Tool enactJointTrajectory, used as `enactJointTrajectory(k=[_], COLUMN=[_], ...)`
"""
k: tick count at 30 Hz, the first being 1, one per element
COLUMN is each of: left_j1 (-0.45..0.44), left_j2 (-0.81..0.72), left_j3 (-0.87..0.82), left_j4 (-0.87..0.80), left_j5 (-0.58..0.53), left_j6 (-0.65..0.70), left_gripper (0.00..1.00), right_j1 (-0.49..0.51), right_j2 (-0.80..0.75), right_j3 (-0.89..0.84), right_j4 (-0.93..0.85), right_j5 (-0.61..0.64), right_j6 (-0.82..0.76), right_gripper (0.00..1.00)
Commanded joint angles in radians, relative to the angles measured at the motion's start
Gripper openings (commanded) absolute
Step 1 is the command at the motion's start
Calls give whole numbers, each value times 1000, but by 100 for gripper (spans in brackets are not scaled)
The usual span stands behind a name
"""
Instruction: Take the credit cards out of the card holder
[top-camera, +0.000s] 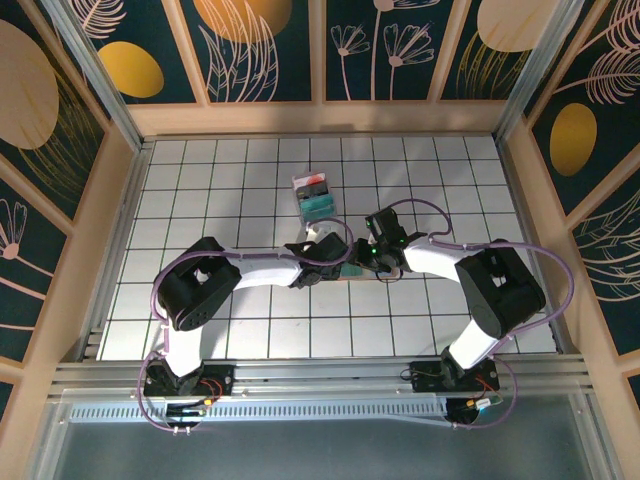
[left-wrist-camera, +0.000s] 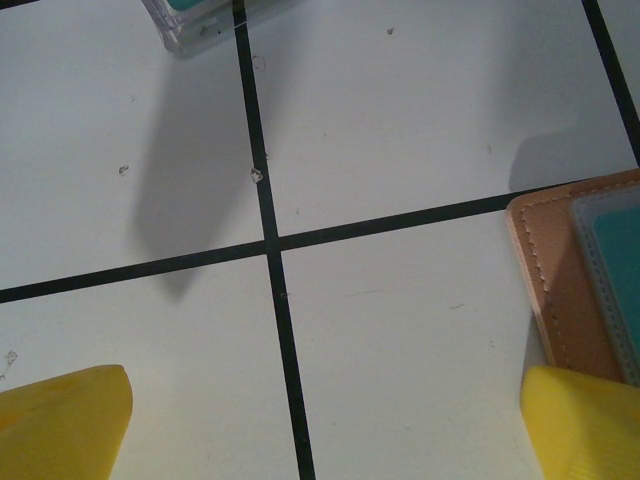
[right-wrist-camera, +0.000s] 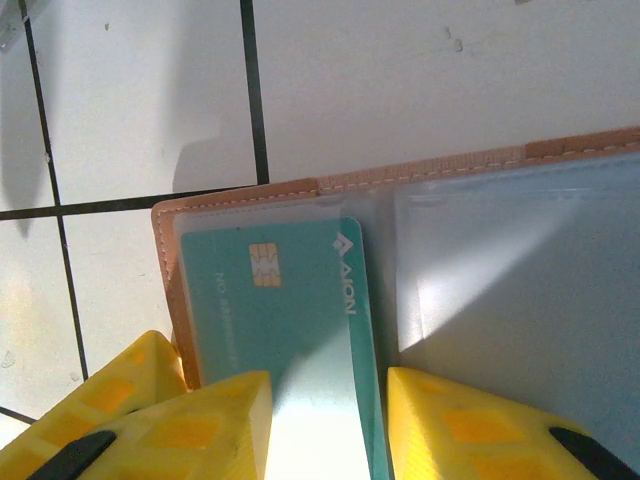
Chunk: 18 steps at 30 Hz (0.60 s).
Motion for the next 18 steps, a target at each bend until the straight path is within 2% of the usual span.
enactJointTrajectory(k=[1, 16, 18], left_j1=[-2, -2, -2], left_j2=[17, 54, 53], left_j3=[-15, -17, -17], left_j4=[-55, -38, -43], left_j5=[-8, 22, 18], left_j6=[-10, 3, 3], left_gripper=[99, 99, 99], right_j1=[2, 1, -27], right_j2=[-4, -31, -42], right_j3=[-23, -29, -34], right_j4=[-9, 62, 83], right_j5=[5, -103, -130], right_j6=[15, 34, 39], right_gripper=[36, 38, 37])
